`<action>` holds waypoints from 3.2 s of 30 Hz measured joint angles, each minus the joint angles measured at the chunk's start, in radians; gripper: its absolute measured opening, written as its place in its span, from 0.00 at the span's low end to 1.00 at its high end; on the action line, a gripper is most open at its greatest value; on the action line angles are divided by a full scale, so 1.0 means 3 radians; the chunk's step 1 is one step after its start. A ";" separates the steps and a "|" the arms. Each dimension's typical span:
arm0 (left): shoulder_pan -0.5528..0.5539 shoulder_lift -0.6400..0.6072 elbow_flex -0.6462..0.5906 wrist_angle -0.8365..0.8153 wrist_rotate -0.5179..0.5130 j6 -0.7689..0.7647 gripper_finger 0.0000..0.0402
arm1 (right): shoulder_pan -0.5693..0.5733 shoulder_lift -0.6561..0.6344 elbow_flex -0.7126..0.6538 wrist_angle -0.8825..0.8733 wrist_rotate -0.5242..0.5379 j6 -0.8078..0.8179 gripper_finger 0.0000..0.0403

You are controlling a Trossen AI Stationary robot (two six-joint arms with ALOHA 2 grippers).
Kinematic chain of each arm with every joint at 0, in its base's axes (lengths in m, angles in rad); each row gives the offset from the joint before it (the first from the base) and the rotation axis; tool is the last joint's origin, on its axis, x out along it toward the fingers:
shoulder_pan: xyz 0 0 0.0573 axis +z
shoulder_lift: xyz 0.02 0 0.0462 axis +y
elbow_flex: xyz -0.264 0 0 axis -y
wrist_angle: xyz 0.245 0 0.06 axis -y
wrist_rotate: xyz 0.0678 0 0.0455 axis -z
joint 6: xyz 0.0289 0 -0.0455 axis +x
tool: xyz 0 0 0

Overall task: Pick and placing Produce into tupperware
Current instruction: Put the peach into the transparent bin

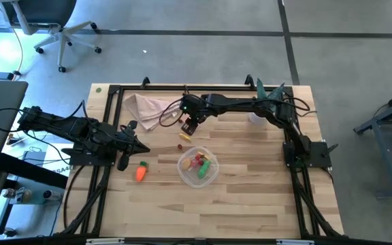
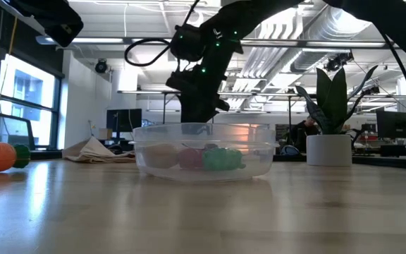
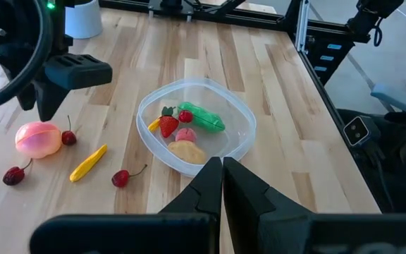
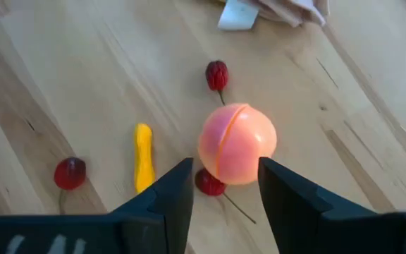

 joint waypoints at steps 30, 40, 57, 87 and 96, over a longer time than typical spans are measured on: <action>-0.0001 -0.0001 0.0000 -0.0001 0.0000 0.0000 0.01 | -0.0193 0.0022 -0.0005 0.0178 -0.0088 0.0524 0.64; -0.0001 0.0000 0.0000 -0.0001 0.0000 -0.0001 0.01 | -0.0196 0.0022 -0.0005 0.0193 -0.0313 0.0570 0.64; -0.0001 0.0000 0.0000 -0.0001 0.0000 0.0000 0.01 | -0.0103 0.0139 -0.0005 0.0170 -0.0125 0.0446 0.89; -0.0001 0.0000 0.0000 0.0000 0.0000 0.0000 0.01 | -0.0130 0.0413 -0.0004 0.0314 -0.0132 0.0438 0.90; -0.0001 0.0000 0.0000 0.0000 0.0000 0.0000 0.01 | -0.0127 0.0429 -0.0005 0.0279 -0.0066 0.0411 0.90</action>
